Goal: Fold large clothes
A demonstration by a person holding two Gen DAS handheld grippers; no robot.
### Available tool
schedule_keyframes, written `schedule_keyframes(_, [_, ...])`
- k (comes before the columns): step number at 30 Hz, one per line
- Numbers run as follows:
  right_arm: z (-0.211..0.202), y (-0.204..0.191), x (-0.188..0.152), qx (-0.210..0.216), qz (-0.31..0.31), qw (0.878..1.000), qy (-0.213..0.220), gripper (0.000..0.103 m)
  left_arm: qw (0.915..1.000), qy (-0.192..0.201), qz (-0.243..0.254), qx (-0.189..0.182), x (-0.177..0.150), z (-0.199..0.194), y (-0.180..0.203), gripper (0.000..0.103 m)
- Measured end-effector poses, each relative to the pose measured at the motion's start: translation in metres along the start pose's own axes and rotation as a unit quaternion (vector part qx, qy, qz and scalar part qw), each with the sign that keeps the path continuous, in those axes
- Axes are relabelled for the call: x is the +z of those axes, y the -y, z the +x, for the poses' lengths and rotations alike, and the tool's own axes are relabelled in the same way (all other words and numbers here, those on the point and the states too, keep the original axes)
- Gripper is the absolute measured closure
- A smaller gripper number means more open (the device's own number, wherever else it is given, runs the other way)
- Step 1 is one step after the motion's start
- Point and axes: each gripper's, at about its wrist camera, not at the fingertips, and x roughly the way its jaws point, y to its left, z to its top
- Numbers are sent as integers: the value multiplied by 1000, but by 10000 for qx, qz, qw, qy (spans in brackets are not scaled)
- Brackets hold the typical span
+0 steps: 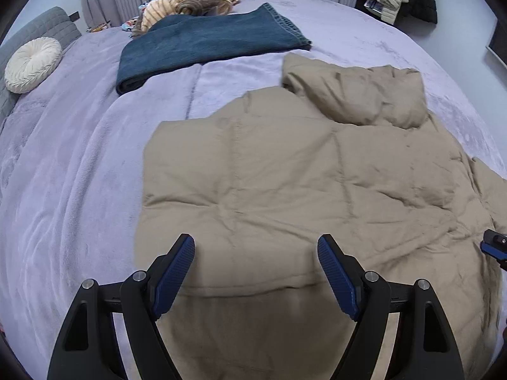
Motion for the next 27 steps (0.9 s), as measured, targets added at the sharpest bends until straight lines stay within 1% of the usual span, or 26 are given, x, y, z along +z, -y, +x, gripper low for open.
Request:
schedule_keyframes(1, [-4,6,-1,29,74,10000,-2,59,9999,-44,38,-103,-2,-2,11,22])
schedule_keyframes(3, [-11,17,-3,42,177,9998,25,52,9994,-130,145,-299,-4,-4,35,22])
schedule_keyframes(8, [-32,41,-3,10,380,9992,151,48,9986,-94,334,-402,-9,-13,86,22])
schedule_keyframes(9, [-36,47,-3,-6,425,9989,181,45,9984,-114,328,-446,-11,-14,93,15])
schedule_keyframes(10, [-40,51,-2,-19,457,9987,203,44,9982,-140,309,-493,-11,-14,100,0])
schedule_keyframes(12, [-47,65,0,-26,546,9982,251,43,9980,-74,318,-539,-13,-18,114,0])
schedule_keyframes(14, [-56,81,2,-31,642,9975,282,42,9977,-81,414,-533,-16,-20,129,0])
schedule_keyframes(16, [-64,97,4,-19,742,9967,330,40,9972,-156,488,-542,-15,-18,142,0])
schedule_keyframes(18, [-72,112,7,-15,849,9956,406,31,9966,-282,483,-609,-13,-15,154,0])
schedule_keyframes(19, [-76,120,9,-20,907,9948,461,29,9965,-313,445,-628,-13,-14,159,0])
schedule_keyframes(20, [-80,127,12,-26,957,9941,509,24,9964,-327,428,-650,-12,-13,164,0])
schedule_keyframes(21, [-85,136,15,-30,1025,9930,585,21,9963,-331,440,-663,-12,-11,169,0])
schedule_keyframes(23, [-94,155,21,16,1171,9909,657,21,9968,-334,484,-549,-12,-9,180,0])
schedule_keyframes(26, [-103,186,32,121,1502,9854,793,19,9957,-448,569,-578,-14,-6,196,0])
schedule_keyframes(27, [-106,198,36,150,1640,9828,839,14,9957,-436,578,-574,-15,-6,201,0])
